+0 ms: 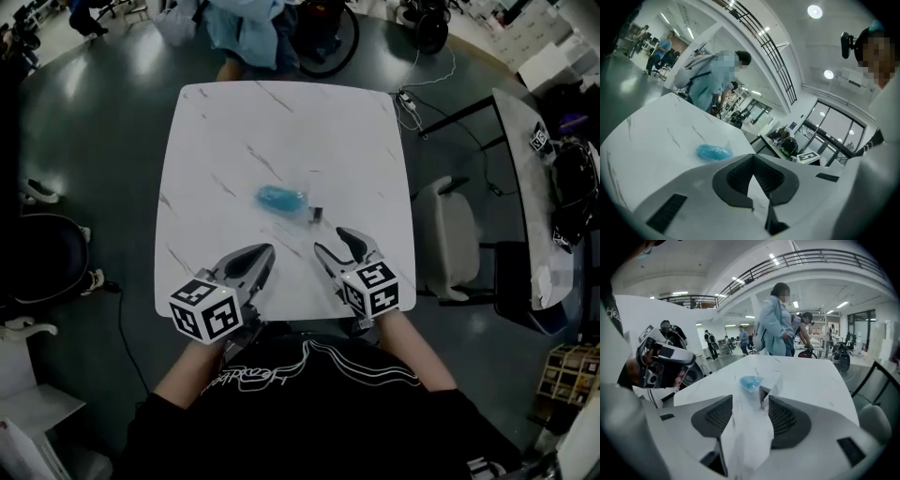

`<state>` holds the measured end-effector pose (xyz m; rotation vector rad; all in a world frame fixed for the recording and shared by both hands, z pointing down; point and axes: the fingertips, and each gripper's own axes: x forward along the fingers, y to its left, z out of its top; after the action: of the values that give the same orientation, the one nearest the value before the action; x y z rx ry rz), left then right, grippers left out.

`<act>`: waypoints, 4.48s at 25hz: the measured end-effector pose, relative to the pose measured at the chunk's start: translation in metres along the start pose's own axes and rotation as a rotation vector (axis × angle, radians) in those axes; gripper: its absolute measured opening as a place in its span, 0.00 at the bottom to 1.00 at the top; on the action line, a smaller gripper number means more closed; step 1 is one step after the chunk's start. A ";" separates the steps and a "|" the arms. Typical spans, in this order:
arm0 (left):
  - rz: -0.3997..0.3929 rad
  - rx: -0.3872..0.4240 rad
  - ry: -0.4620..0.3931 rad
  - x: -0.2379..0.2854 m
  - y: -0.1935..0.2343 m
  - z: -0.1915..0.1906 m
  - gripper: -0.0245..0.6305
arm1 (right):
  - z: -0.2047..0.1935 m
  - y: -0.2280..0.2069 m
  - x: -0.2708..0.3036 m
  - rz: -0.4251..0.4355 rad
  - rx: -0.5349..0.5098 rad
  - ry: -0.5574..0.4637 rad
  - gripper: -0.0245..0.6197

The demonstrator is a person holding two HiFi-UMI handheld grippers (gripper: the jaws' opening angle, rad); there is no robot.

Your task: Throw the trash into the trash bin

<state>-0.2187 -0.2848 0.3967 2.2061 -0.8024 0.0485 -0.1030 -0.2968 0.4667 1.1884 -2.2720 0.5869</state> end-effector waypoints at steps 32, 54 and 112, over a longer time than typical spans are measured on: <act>0.028 -0.006 0.088 0.012 0.049 -0.004 0.04 | -0.016 -0.056 0.092 -0.234 0.028 0.073 0.28; -0.042 0.052 0.121 0.031 -0.033 -0.038 0.04 | -0.019 -0.083 -0.018 -0.337 0.064 -0.057 0.27; -0.220 0.149 1.020 0.174 -0.216 -0.522 0.04 | -0.662 -0.116 -0.210 -0.462 1.108 0.283 0.25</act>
<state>0.1518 0.0875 0.6688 1.9988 0.0202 1.0486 0.2517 0.1582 0.8698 1.8534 -1.2780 1.7757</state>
